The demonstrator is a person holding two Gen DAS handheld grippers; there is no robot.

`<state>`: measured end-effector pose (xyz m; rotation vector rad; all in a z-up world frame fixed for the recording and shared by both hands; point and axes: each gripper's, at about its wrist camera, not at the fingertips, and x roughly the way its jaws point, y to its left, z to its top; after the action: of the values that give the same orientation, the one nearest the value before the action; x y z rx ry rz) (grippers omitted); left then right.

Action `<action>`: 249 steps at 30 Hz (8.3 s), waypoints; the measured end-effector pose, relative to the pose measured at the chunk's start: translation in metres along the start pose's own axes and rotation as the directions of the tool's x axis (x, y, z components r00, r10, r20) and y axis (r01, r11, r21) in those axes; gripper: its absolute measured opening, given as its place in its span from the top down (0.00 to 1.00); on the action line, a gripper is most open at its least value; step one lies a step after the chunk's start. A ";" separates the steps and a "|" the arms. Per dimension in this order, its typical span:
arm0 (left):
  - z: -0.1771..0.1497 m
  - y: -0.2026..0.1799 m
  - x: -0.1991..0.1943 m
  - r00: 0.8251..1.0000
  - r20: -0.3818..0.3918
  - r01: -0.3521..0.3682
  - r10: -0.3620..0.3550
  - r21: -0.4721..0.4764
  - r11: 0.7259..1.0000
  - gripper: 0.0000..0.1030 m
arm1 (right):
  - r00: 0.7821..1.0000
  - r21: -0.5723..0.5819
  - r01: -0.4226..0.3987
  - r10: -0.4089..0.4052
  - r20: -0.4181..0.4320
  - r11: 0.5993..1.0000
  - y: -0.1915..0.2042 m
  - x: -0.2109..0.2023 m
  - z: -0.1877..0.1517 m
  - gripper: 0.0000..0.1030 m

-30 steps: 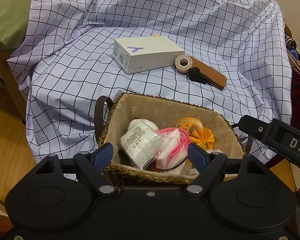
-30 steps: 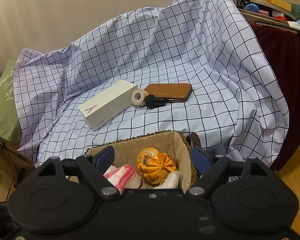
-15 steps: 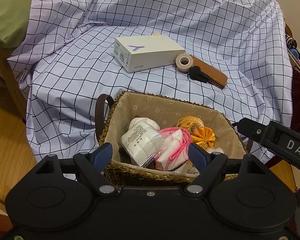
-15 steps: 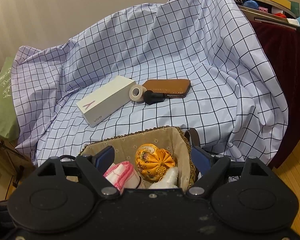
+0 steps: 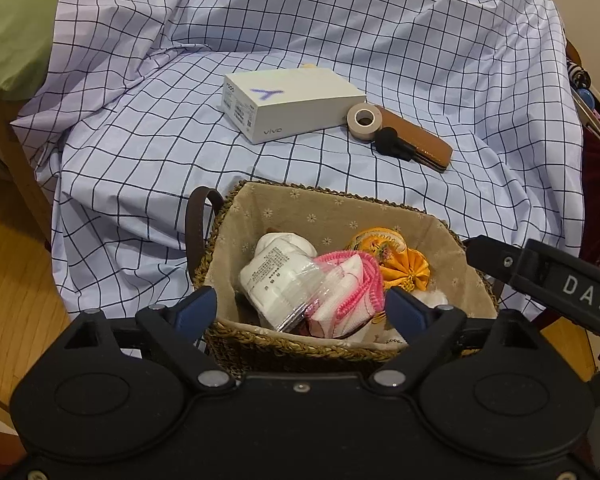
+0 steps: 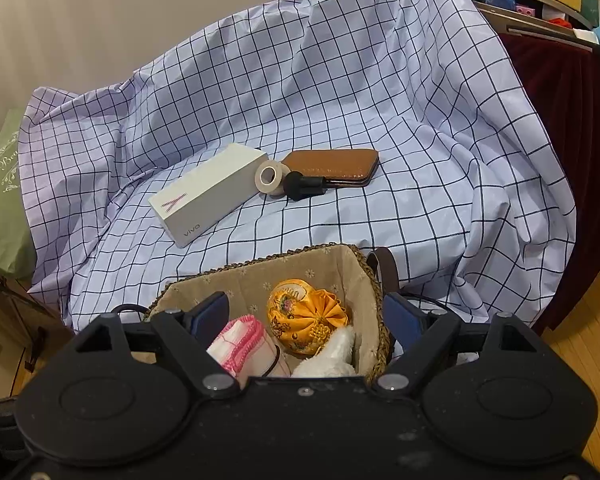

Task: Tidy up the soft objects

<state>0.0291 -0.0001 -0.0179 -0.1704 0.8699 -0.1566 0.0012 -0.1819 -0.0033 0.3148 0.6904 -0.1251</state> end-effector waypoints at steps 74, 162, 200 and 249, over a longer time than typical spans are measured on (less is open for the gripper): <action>0.291 0.043 0.200 0.994 -0.033 -0.100 0.101 0.032 0.994 0.10 | 0.932 -0.164 0.017 -0.075 -0.354 0.986 0.088 0.395 0.270 0.15; 0.336 0.028 0.300 0.980 -0.040 -0.170 0.193 0.324 0.931 0.10 | 0.931 -0.159 0.204 -0.241 -0.274 0.966 -0.025 0.397 0.276 0.16; 0.329 -0.039 0.316 0.957 -0.286 0.165 -0.050 0.393 0.905 0.17 | 0.943 -0.091 0.183 -0.201 -0.267 0.979 -0.044 0.392 0.285 0.16; 0.340 0.018 0.301 0.986 -0.164 0.047 -0.021 0.155 0.987 0.63 | 0.955 -0.248 0.062 -0.130 -0.268 0.967 0.020 0.406 0.269 0.30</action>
<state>0.4834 -0.0154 -0.0303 -0.0238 1.0127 -0.2740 0.4792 -0.2545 -0.0641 0.0673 0.9958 -0.0901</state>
